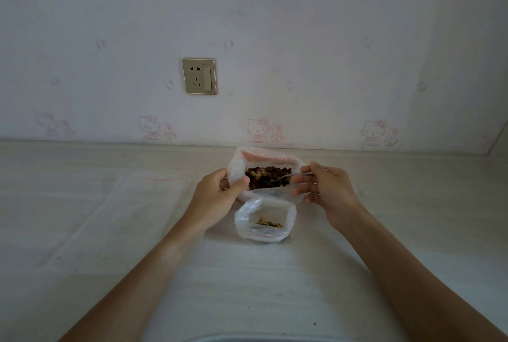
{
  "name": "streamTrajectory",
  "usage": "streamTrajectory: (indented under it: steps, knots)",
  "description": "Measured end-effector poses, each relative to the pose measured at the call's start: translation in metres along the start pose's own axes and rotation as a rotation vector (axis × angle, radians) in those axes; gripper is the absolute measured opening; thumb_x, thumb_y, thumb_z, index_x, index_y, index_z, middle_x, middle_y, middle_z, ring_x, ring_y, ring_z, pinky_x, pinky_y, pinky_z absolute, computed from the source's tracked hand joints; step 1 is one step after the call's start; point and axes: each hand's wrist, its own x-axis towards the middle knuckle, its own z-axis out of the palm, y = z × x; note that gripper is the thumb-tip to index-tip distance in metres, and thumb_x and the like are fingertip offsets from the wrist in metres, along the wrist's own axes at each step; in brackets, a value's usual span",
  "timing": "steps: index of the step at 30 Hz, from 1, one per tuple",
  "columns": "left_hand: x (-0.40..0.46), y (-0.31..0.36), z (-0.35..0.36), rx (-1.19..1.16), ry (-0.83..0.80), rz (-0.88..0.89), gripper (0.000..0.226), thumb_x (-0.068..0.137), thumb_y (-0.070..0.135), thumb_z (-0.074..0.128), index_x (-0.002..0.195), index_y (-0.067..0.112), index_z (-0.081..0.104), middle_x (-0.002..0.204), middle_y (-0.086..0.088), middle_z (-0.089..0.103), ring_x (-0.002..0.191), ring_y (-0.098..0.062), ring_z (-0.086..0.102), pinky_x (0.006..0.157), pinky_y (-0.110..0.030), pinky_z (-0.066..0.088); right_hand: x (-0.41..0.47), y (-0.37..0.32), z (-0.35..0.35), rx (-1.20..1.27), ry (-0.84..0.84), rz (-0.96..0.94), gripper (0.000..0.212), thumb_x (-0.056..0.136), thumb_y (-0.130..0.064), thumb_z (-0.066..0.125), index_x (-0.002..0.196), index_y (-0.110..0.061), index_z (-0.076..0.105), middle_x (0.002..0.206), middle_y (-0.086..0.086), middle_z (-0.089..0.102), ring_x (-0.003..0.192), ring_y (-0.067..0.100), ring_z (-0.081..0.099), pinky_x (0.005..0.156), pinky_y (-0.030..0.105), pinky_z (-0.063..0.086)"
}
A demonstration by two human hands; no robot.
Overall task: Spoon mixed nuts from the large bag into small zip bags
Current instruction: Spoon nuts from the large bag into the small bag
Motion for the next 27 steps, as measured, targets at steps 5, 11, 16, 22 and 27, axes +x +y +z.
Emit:
streamTrajectory:
  steps: [5, 11, 16, 22, 27]
  knots:
    - [0.003, -0.002, -0.006, 0.101, 0.008, -0.022, 0.029, 0.097, 0.051, 0.063, 0.1, 0.025, 0.074, 0.085, 0.007, 0.08, 0.08, -0.012, 0.076, 0.083, -0.045, 0.061, -0.001, -0.003, -0.003, 0.031, -0.02, -0.055, 0.032, 0.109, -0.021, 0.044, 0.099, 0.0, 0.066, 0.088, 0.022, 0.077, 0.057, 0.028, 0.07, 0.042, 0.029, 0.045]
    - [0.0, -0.003, -0.025, 0.288, 0.155, -0.076, 0.039, 0.09, 0.063, 0.065, 0.089, 0.024, 0.063, 0.063, 0.008, 0.074, 0.059, 0.002, 0.066, 0.062, -0.027, 0.044, -0.004, -0.018, -0.008, 0.116, -0.086, -0.159, 0.035, 0.11, -0.025, 0.045, 0.095, -0.001, 0.066, 0.077, 0.019, 0.073, 0.055, 0.03, 0.068, 0.04, 0.029, 0.042]
    - [-0.013, 0.009, -0.029, 0.268, -0.03, 0.029, 0.039, 0.09, 0.057, 0.07, 0.08, 0.02, 0.069, 0.063, 0.002, 0.072, 0.053, -0.001, 0.065, 0.055, -0.018, 0.044, -0.01, -0.03, -0.015, 0.103, -0.185, -0.173, 0.035, 0.109, -0.026, 0.046, 0.091, -0.002, 0.065, 0.07, 0.018, 0.068, 0.052, 0.032, 0.064, 0.041, 0.029, 0.04]
    - [-0.024, 0.013, -0.021, 0.329, -0.242, 0.05, 0.026, 0.089, 0.055, 0.073, 0.084, 0.03, 0.077, 0.074, 0.007, 0.075, 0.057, 0.0, 0.065, 0.05, -0.01, 0.041, -0.016, -0.037, -0.021, -0.042, -0.314, -0.217, 0.037, 0.108, -0.026, 0.047, 0.085, -0.003, 0.065, 0.066, 0.019, 0.064, 0.049, 0.032, 0.061, 0.042, 0.029, 0.039]
    - [-0.026, 0.015, -0.016, 0.191, -0.24, 0.057, 0.007, 0.094, 0.034, 0.074, 0.092, 0.03, 0.079, 0.078, 0.009, 0.074, 0.056, -0.002, 0.064, 0.049, -0.017, 0.048, -0.022, -0.041, -0.023, -0.234, -0.503, -0.333, 0.041, 0.108, -0.032, 0.048, 0.086, -0.004, 0.068, 0.07, 0.022, 0.067, 0.054, 0.034, 0.065, 0.044, 0.032, 0.042]
